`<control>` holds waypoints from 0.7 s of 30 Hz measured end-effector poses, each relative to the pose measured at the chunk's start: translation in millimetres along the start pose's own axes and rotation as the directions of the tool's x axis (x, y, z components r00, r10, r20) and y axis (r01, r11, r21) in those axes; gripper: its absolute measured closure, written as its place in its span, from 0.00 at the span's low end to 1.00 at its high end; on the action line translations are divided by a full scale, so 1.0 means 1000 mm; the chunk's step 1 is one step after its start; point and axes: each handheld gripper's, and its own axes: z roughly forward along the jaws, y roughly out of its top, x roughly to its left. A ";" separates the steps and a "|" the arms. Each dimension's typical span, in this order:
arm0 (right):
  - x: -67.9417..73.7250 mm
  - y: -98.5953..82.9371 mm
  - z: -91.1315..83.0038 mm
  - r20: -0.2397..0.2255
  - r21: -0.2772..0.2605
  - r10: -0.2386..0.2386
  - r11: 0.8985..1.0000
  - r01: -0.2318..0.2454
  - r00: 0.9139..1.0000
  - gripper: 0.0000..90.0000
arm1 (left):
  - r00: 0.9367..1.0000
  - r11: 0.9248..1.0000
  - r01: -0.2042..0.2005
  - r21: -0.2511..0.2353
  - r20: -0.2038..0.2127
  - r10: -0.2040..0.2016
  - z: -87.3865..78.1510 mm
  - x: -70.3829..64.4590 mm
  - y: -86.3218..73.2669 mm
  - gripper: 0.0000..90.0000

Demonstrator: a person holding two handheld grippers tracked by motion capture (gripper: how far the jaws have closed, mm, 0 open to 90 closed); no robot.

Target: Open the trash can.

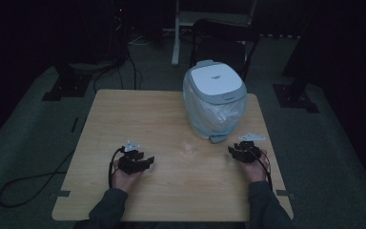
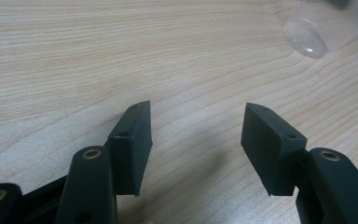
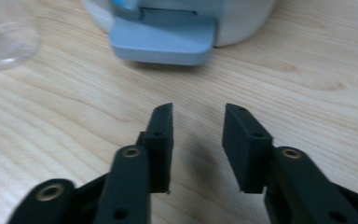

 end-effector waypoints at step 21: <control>0.018 0.039 0.028 -0.035 -0.064 -0.006 0.998 0.004 0.999 0.95 | 1.000 1.000 -0.007 0.000 0.005 0.007 0.000 0.000 0.000 0.48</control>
